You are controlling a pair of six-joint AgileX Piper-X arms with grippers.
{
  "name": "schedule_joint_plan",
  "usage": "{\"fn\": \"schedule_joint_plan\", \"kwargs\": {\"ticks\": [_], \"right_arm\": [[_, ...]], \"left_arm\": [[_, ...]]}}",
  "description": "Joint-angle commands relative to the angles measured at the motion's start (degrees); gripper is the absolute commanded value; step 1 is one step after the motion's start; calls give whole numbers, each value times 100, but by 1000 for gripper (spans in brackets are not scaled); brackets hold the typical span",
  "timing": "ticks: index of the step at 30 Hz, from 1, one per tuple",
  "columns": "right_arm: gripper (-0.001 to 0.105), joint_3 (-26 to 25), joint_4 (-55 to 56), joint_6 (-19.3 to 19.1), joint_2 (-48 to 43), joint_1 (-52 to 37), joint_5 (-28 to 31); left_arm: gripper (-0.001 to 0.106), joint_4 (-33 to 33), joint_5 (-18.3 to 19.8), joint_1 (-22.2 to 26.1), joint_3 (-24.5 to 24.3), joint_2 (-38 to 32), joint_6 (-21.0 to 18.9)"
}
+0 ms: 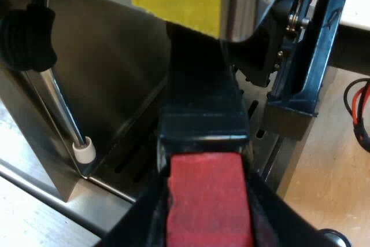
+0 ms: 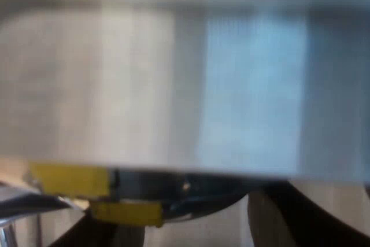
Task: Put the handle in the coffee machine
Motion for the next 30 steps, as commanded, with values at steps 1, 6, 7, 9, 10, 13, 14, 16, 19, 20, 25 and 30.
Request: {"fn": "schedule_joint_plan", "kwargs": {"ticks": [1, 6, 7, 9, 10, 13, 14, 16, 19, 20, 25, 30], "right_arm": [[44, -51, -269, -71, -70, -6, -47], [44, -51, -269, -45, -70, -6, -47], [44, -51, -269, -46, -70, -6, -47], [44, -51, -378, -46, -70, -6, -47], [44, -51, -408, -46, -70, -6, -47], [44, -51, -567, -46, -70, -6, -47], [44, -51, -573, -46, -70, -6, -47], [44, -51, -572, -46, -70, -6, -47], [44, -51, -572, -46, -70, -6, -47], [44, -51, -572, -46, -70, -6, -47], [44, -51, -572, -46, -70, -6, -47], [44, -51, -572, -46, -70, -6, -47]], "left_arm": [[0, -339, 1441, 10, -176, -185, -102], [0, -339, 1414, 10, -176, -185, -102], [0, -339, 1414, 10, -176, -185, -102], [0, -339, 1414, 10, -176, -185, -102], [0, -339, 1388, 10, -176, -185, -102], [0, -339, 1021, 10, -176, -185, -90], [0, -339, 935, 10, -176, -185, -75], [0, -339, 891, 10, -176, -185, -57], [0, -339, 900, 10, -176, -185, -58], [0, -339, 900, 10, -176, -185, -58], [25, -339, 925, 10, -176, -185, -58], [62, -339, 925, 10, -176, -185, -58]]}}
